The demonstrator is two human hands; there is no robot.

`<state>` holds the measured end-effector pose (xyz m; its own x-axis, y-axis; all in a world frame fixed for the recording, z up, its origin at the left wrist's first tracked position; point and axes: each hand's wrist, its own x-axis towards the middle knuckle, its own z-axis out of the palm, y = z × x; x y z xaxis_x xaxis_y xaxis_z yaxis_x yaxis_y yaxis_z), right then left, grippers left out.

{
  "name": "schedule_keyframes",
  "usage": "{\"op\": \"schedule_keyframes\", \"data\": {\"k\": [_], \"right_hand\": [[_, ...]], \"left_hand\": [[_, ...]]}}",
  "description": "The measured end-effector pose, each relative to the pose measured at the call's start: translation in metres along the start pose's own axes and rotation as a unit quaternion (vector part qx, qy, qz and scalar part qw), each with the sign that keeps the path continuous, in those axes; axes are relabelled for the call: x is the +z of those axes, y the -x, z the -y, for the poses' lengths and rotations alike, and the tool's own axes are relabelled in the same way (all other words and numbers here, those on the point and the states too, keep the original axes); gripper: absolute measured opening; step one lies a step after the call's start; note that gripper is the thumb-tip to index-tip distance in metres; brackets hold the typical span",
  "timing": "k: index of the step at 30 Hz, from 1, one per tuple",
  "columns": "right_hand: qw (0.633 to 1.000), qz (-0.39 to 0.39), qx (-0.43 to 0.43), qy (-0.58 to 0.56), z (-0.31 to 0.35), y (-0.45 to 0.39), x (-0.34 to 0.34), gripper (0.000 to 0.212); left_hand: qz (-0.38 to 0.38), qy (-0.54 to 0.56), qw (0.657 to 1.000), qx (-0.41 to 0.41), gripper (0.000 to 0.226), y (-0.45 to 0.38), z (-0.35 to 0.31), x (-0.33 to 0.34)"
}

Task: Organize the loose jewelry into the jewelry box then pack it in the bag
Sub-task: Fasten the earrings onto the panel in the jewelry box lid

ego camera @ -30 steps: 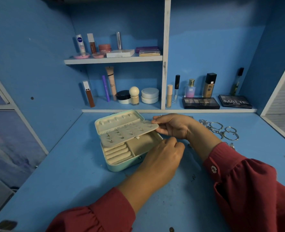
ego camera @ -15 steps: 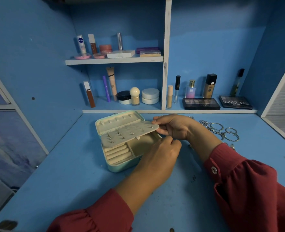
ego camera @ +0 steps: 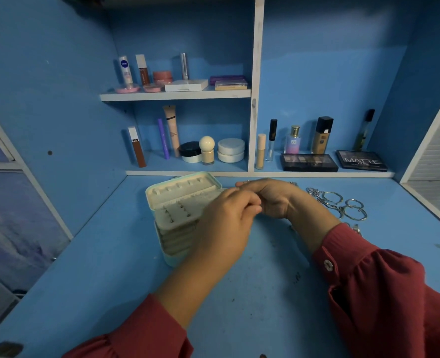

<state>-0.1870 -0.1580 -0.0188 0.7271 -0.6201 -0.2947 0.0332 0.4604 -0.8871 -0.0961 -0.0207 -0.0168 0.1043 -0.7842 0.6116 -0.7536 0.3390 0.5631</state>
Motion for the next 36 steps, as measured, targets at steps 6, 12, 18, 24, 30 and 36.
{"op": "schedule_keyframes", "data": {"k": [6, 12, 18, 24, 30, 36], "right_hand": [[0.999, -0.013, 0.016, -0.034, 0.000, -0.004, -0.002, 0.009], [0.998, -0.027, 0.026, -0.047, 0.002, -0.003, -0.001, 0.012], [0.998, -0.028, 0.020, -0.044, 0.001, -0.002, -0.001, 0.013], [0.999, -0.023, 0.017, -0.044, 0.000, -0.004, -0.003, 0.013], [0.999, -0.021, 0.021, -0.041, 0.000, -0.005, -0.003, 0.014], [0.999, -0.022, 0.028, -0.029, 0.000, -0.006, -0.003, 0.015]], "left_hand": [[0.014, 0.044, 0.988, -0.146, 0.019, -0.032, 0.002, -0.042], [0.074, 0.007, 0.982, -0.174, 0.017, -0.068, 0.025, -0.066], [0.210, -0.066, 0.963, -0.157, 0.009, -0.081, 0.047, -0.049], [0.239, -0.050, 0.953, -0.179, 0.009, -0.079, 0.053, -0.034], [0.206, -0.015, 0.955, -0.213, 0.021, -0.078, 0.058, -0.031], [0.190, -0.001, 0.957, -0.220, 0.022, -0.077, 0.062, -0.032]]}}
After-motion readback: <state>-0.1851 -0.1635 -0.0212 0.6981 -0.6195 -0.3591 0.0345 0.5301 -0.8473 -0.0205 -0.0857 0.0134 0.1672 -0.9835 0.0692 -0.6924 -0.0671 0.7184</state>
